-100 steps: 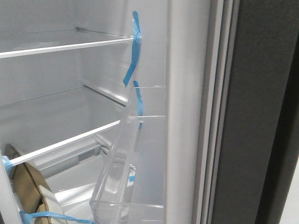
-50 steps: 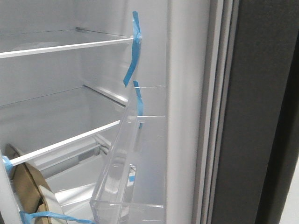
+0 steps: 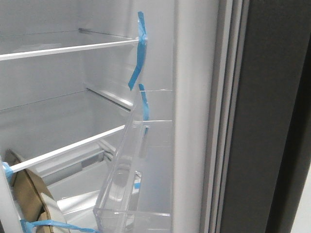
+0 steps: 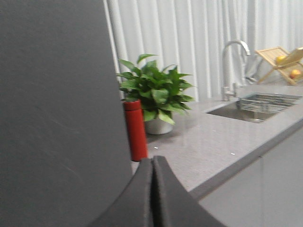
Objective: Close fridge door
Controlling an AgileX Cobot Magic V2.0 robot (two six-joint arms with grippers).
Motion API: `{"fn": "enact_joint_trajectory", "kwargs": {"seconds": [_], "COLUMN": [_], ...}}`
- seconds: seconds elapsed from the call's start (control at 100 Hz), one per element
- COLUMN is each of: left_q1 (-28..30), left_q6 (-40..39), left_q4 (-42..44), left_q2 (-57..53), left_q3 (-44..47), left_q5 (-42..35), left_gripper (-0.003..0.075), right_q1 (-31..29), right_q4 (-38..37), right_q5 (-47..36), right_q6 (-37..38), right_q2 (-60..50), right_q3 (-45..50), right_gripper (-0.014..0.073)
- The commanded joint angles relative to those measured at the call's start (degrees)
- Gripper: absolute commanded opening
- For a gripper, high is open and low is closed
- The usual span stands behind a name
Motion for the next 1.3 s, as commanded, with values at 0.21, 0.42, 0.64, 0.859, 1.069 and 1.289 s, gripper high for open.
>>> {"fn": "enact_joint_trajectory", "kwargs": {"seconds": [0.21,0.42,0.64,0.859,1.069,1.289], "left_q1": [-0.27,-0.27,-0.27,-0.27,-0.27,-0.27], "left_q6": [-0.20,-0.20,-0.20,-0.20,-0.20,-0.20], "left_q4": [-0.09,-0.09,-0.09,-0.09,-0.09,-0.09], "left_q2": [1.09,1.09,1.09,1.09,1.09,1.09], "left_q3": [1.60,1.60,1.60,1.60,1.60,1.60], "left_q5": [-4.40,-4.40,-4.40,-4.40,-4.40,-4.40], "left_gripper": [-0.0021,-0.0021,-0.0020,-0.0021,-0.0021,-0.0021], "right_q1": [8.54,12.39,15.47,19.54,24.15,27.32], "right_q4": [1.59,3.44,3.70,3.85,3.85,3.85], "right_q5": [-3.87,-4.90,-5.69,-4.09,-3.98,-5.41], "right_q6": [0.04,0.04,0.04,0.04,-0.07,-0.07], "right_q2": [2.82,4.21,6.73,8.14,8.23,10.65], "right_q3": [-2.45,-2.45,-3.69,-5.90,-5.90,-5.90], "right_gripper": [-0.0076,-0.0076,-0.0076,-0.0076,-0.0076,-0.0076]}}
